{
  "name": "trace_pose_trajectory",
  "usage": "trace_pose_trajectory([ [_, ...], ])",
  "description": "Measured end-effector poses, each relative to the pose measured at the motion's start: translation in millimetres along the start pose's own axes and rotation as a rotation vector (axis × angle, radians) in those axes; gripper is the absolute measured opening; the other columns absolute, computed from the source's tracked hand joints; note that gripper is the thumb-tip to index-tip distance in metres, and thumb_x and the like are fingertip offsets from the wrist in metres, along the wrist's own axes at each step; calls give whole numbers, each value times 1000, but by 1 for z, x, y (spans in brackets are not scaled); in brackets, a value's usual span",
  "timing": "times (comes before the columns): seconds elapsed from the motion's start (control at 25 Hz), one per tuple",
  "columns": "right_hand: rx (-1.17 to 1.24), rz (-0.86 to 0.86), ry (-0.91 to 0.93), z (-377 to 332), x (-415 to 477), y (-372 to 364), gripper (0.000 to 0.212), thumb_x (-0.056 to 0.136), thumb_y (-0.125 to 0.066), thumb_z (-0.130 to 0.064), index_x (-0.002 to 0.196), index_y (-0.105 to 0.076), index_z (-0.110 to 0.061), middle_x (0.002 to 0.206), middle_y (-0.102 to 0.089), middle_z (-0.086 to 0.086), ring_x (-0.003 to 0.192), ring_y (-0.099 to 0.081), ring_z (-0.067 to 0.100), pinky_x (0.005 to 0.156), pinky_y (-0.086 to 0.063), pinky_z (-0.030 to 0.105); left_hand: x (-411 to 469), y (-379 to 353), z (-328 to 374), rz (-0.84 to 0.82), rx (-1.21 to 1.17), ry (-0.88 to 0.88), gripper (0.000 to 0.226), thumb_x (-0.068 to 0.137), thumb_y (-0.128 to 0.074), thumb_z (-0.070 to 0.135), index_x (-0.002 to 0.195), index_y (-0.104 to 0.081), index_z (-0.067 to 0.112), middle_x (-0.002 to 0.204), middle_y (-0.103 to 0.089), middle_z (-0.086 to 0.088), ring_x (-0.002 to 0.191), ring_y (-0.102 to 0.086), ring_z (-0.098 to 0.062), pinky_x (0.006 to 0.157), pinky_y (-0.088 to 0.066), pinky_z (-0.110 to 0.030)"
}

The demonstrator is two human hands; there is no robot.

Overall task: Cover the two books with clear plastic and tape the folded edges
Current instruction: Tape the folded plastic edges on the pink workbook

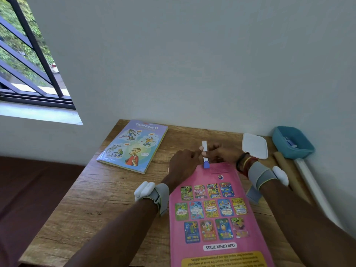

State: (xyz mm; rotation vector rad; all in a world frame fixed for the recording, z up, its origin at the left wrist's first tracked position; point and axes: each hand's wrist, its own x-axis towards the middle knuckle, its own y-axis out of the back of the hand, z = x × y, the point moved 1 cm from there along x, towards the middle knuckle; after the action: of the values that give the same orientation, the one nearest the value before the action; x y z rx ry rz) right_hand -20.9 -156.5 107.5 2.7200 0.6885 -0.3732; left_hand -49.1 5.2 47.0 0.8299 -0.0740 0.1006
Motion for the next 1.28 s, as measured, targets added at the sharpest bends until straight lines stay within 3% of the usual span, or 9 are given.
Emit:
trace_pose_trajectory([
  [0.12, 16, 208, -26, 8, -6, 30, 25, 76, -80, -14, 94, -69, 0, 85, -72, 8, 71, -63, 15, 66, -52, 24, 5, -7, 13, -127, -33, -69, 80, 90, -22, 74, 75, -74, 15, 80, -73, -6, 76, -66, -24, 80, -53, -37],
  [0.24, 176, 430, -69, 24, -13, 58, 20, 73, -81, -13, 82, -66, -3, 78, -67, 11, 69, -62, 21, 67, -51, 31, 11, -18, 38, -308, 3, -124, 62, 97, -37, 60, 67, -65, 14, 67, -64, -5, 67, -58, -21, 71, -47, -31],
  [0.4, 303, 482, -145, 44, -24, 68, 18, 75, -79, -15, 83, -66, -6, 80, -69, 12, 63, -63, 19, 59, -53, 29, 19, -34, 53, -322, 20, -159, 32, 94, -57, 41, 78, -69, 16, 81, -73, -5, 79, -66, -21, 83, -48, -32],
  [0.48, 368, 466, -156, 49, -26, 67, 17, 78, -77, -15, 88, -66, -6, 82, -69, 10, 67, -63, 19, 62, -55, 29, 18, -37, 54, -325, -17, -134, 23, 92, -62, 35, 85, -72, 16, 89, -74, -4, 86, -67, -20, 80, -49, -30],
  [0.6, 459, 490, -129, 50, -28, 65, 11, 82, -73, -12, 87, -66, -6, 85, -68, 10, 73, -63, 20, 70, -56, 31, 13, -36, 52, -281, -46, -158, 20, 93, -62, 32, 89, -71, 15, 93, -73, -4, 88, -65, -20, 76, -47, -28],
  [0.84, 419, 326, -204, 51, -31, 56, 16, 81, -73, -9, 94, -67, -2, 85, -71, 10, 72, -67, 20, 63, -58, 28, 12, -39, 49, -241, -59, -116, 25, 91, -64, 39, 86, -74, 16, 93, -74, -2, 89, -66, -19, 72, -43, -25],
  [1.08, 412, 496, -155, 51, -27, 44, 13, 80, -74, -6, 88, -67, 0, 80, -70, 12, 65, -64, 20, 60, -57, 27, 8, -42, 45, -166, -68, -36, 30, 90, -64, 40, 80, -75, 14, 84, -75, -3, 83, -67, -20, 69, -46, -27],
  [1.16, 517, 563, -125, 51, -25, 47, 11, 82, -72, -10, 89, -66, -4, 78, -68, 10, 65, -63, 18, 55, -57, 24, 9, -39, 39, -99, -28, 10, 33, 90, -61, 39, 78, -75, 11, 81, -74, -5, 82, -68, -25, 70, -50, -30],
  [1.28, 573, 628, -88, 46, -28, 53, 14, 83, -72, -15, 92, -66, -5, 79, -68, 10, 66, -64, 21, 53, -56, 25, 6, -18, 15, 173, 79, 233, 36, 90, -54, 40, 88, -75, 10, 92, -73, -12, 89, -66, -31, 73, -47, -33],
])
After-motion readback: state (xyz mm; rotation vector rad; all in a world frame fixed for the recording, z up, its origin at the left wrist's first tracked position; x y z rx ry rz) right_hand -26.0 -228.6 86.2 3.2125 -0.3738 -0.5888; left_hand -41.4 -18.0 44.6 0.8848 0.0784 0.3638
